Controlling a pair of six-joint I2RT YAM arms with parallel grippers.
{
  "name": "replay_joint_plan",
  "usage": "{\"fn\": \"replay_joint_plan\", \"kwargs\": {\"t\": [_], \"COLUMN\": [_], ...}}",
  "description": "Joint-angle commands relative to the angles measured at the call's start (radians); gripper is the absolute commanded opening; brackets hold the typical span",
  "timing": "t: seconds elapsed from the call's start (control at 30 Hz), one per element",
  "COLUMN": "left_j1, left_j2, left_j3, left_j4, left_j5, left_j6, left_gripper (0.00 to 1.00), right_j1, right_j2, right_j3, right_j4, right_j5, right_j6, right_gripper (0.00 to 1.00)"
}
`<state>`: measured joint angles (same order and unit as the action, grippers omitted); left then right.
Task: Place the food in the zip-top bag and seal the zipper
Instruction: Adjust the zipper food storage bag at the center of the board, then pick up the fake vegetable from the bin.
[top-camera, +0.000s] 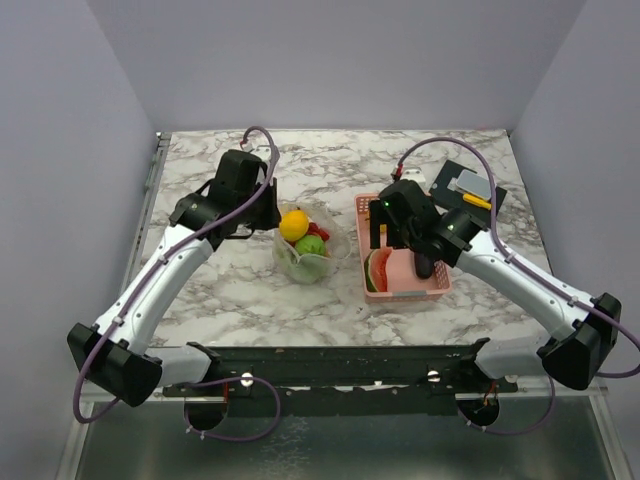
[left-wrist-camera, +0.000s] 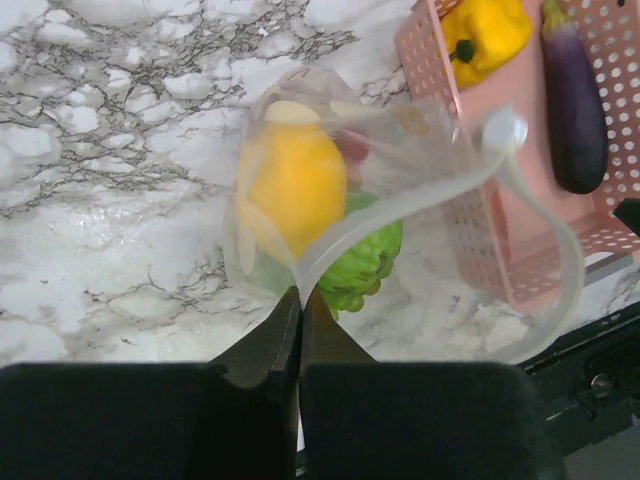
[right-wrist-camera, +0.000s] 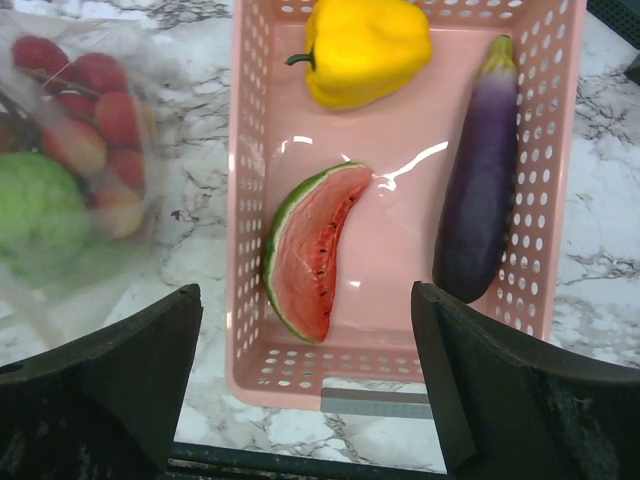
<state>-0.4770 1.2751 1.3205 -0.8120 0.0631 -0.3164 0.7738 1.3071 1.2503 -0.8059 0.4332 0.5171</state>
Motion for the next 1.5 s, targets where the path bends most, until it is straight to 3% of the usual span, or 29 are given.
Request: {"fn": "replay_joint_plan", "kwargs": {"t": [0.0, 0.23, 0.63, 1.07, 1.23, 1.47], "left_j1": [0.005, 0.005, 0.005, 0.005, 0.004, 0.005], "left_j2": [-0.037, -0.066, -0.082, -0.100, -0.107, -0.114], "left_j3": [-0.021, -0.186, -0.173, -0.159, -0.162, -0.162], "left_j4": [-0.027, 0.045, 0.037, 0.020, 0.014, 0.003], "left_j5": [-0.039, -0.006, -0.009, -0.008, -0.011, -0.020], "left_j6": [0.004, -0.025, 0.006, 0.026, 0.027, 0.031], "left_gripper": [0.00, 0.00, 0.00, 0.00, 0.00, 0.00], "right_j1": [-0.038, -0.099, -0.168, -0.225, -0.237, -0.244], "right_j2": [0.034, 0.092, 0.152, 0.267, 0.310, 0.330], "right_j3": [-0.023, -0.082, -0.242, -0.286, -0.289, -0.303], "right_j4": [-0.018, -0.049, -0.029, 0.044, 0.084, 0.127], "right_j5": [0.025, 0.036, 0.093, 0.125, 0.136, 0.147], "right_j6": [-0.002, 0.031, 0.133, 0.164, 0.163, 0.153], "right_gripper": [0.90, 0.90, 0.89, 0.87, 0.83, 0.67]}}
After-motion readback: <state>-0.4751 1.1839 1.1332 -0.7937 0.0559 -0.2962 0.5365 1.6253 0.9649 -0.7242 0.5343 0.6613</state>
